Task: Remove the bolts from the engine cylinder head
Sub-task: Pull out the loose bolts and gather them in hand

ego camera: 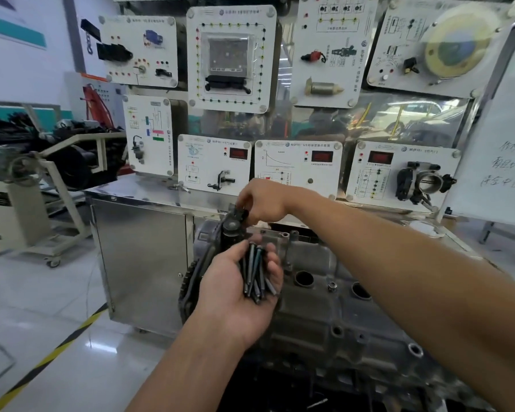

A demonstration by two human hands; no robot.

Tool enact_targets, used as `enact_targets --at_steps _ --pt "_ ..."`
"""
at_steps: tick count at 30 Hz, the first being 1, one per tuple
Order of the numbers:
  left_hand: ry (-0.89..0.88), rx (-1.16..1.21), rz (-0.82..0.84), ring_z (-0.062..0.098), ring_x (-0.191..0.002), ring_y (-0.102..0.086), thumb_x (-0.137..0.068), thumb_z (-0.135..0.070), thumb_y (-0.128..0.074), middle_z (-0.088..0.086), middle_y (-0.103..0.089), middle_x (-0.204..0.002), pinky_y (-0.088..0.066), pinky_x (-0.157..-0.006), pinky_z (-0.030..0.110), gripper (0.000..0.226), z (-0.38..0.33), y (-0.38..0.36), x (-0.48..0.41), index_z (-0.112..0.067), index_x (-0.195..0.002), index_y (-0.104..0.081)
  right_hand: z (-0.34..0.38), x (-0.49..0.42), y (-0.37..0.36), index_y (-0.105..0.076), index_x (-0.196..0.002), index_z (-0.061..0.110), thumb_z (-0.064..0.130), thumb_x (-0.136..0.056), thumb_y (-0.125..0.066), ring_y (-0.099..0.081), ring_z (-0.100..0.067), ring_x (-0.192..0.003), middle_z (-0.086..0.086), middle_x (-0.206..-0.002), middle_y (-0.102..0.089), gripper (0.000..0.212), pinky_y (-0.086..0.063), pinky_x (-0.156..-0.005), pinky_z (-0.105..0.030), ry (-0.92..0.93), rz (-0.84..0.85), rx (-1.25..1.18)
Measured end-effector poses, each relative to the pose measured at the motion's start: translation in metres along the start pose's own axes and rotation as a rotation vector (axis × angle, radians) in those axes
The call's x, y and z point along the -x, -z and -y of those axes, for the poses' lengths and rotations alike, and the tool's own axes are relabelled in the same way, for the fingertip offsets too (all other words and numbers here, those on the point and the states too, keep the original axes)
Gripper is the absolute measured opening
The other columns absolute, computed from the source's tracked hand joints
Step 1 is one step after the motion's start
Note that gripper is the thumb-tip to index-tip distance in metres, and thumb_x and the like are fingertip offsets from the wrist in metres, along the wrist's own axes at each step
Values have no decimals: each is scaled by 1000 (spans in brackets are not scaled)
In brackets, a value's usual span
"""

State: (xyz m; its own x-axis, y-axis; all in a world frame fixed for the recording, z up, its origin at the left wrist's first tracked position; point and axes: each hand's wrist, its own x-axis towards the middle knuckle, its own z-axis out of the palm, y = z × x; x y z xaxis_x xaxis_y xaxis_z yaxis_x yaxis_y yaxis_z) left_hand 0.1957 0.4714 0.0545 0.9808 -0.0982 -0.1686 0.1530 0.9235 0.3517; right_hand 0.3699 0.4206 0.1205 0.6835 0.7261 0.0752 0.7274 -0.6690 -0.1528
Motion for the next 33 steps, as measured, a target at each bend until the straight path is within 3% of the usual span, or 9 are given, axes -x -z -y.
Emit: enact_targets --at_steps 5,10,13,16,20,26,28,30,33 --pt "12 5 -15 16 -51 -57 -99 -22 -46 11 -61 -71 -49 -41 18 21 -4 8 2 -11 -89 -60 -2 2 -8 -76 -91 8 7 -75 -77 -66 -21 -76 -7 -84 -75 16 -56 -76 -34 112 -186 72" --pt "18 -19 -24 17 -52 -59 -100 -22 -47 12 -63 -73 -50 -42 19 20 -3 6 2 -11 -91 -62 -4 19 18 -74 -105 3 6 -84 -75 -67 -12 -85 -8 -100 -75 22 -55 -87 -24 150 -333 -59" --pt "-6 -27 -37 21 -56 -64 -100 -23 -46 13 -65 -77 -53 -44 22 22 -7 9 3 -9 -93 -63 1 42 59 -74 -104 4 11 -85 -76 -72 -16 -78 -5 -92 -76 20 -60 -81 -27 118 -416 -281" --pt "-26 -12 -32 24 -65 -68 -102 -29 -45 15 -67 -80 -57 -49 25 31 -10 9 4 -7 -93 -65 18 76 78 -77 -94 11 13 -83 -78 -73 -15 -73 -4 -82 -78 11 -61 -69 -25 219 -182 -541" --pt "15 -38 35 20 -70 -65 -101 -28 -45 12 -67 -80 -58 -53 22 33 -5 4 5 -4 -101 -68 47 103 44 -79 -98 13 21 -85 -77 -72 -5 -77 6 -87 -78 15 -59 -78 -25 265 143 -170" --pt "86 -29 41 10 -48 -55 -101 -29 -46 7 -61 -75 -48 -39 16 30 -4 9 9 -9 -88 -65 22 137 33 -78 -92 16 37 -84 -76 -63 -8 -64 4 -77 -73 23 -49 -61 -20 148 -228 -95" --pt "77 -28 36 10 -47 -55 -101 -29 -45 7 -62 -75 -48 -39 16 30 -4 9 10 -10 -87 -64 3 154 34 -77 -89 19 36 -84 -76 -64 -3 -68 8 -81 -73 18 -54 -70 -21 18 -65 17" --pt "75 -32 50 10 -47 -55 -101 -29 -46 7 -62 -75 -48 -40 16 30 -3 6 11 -10 -86 -64 -8 166 20 -76 -92 18 37 -85 -72 -67 -7 -76 8 -85 -74 21 -58 -79 -34 -100 145 186" --pt "81 -38 66 9 -48 -55 -101 -28 -46 7 -62 -75 -48 -40 15 30 2 1 12 -10 -86 -65 -12 174 1 -75 -88 14 35 -90 -66 -69 -17 -79 0 -84 -75 22 -58 -78 -40 -164 221 230"
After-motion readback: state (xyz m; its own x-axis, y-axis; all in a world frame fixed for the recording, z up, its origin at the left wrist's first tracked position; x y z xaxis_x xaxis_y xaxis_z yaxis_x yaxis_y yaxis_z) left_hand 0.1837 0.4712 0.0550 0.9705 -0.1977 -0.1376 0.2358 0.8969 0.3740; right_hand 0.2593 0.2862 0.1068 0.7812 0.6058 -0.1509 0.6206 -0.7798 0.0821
